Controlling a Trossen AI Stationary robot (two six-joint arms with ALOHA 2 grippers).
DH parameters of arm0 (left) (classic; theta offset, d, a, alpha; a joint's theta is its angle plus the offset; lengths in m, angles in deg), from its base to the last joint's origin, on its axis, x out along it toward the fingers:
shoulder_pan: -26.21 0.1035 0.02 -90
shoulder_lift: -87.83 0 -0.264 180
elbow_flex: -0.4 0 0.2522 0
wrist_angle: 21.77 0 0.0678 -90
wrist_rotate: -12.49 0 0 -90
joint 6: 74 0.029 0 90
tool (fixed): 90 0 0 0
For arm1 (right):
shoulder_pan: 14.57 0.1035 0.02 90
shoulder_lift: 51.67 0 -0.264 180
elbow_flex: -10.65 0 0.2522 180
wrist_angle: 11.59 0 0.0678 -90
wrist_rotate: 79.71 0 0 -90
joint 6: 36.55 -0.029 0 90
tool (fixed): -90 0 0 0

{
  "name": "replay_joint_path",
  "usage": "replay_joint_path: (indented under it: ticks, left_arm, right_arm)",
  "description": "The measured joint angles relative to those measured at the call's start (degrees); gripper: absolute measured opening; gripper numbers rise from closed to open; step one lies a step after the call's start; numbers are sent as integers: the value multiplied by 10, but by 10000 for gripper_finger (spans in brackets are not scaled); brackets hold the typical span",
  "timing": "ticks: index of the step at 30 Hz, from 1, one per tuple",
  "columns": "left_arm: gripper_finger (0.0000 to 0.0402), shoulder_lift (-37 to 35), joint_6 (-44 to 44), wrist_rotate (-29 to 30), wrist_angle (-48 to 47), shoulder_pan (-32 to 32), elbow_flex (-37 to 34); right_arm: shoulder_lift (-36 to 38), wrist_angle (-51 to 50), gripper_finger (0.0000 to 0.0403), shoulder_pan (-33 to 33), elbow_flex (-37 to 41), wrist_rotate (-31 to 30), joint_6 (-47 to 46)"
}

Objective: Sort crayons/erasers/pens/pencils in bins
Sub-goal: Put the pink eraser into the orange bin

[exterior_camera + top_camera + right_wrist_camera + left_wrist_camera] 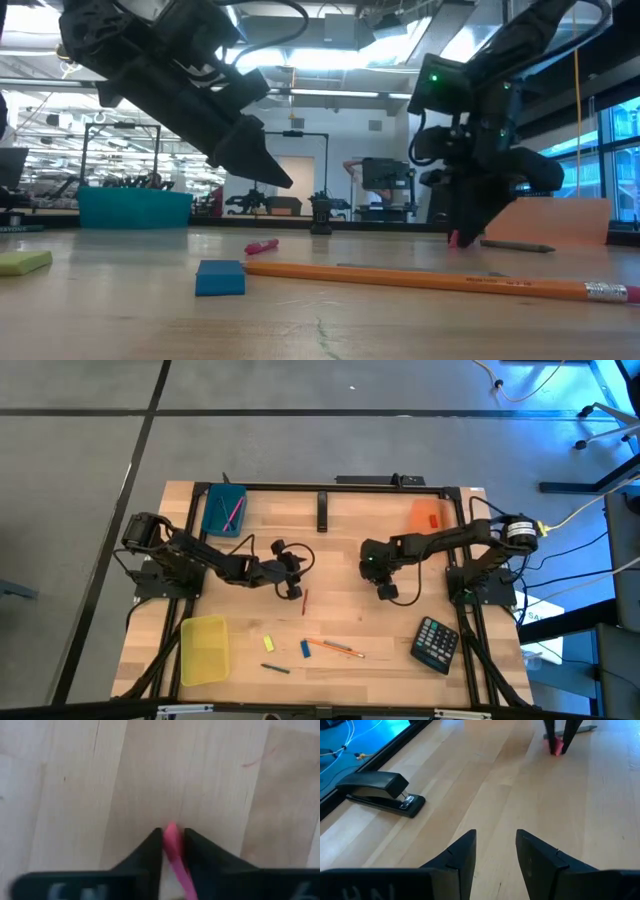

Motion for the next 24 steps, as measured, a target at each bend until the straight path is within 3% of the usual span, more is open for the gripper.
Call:
replay_joint_path:
  ticks: [2, 6, 10, 13, 18, 21, 24]
  left_arm:
    - [131, 0, 0, 0, 0, 2, 0]
    - [132, 0, 0, 0, 0, 5, 0]
    - [132, 0, 0, 0, 0, 5, 0]
    - [132, 0, -1, 0, -1, 5, 0]
    - [130, 0, -1, -15, -16, 1, 0]
    - [130, 0, -1, -16, -17, 1, 0]
    - [129, 0, -1, -16, -17, 1, 0]
  right_arm:
    - [3, -6, 29, -1, -6, -1, 0]
    - [23, -19, 29, -4, -39, -39, -34]
    - [60, -103, 48, -29, -74, -194, -71]
    - [102, -171, 37, -67, -84, -311, -117]
    - [165, -327, 25, -160, -84, -455, -293]
    - [188, -367, 43, -208, -72, -464, -369]
    - [201, -351, 82, -242, -53, -426, -377]
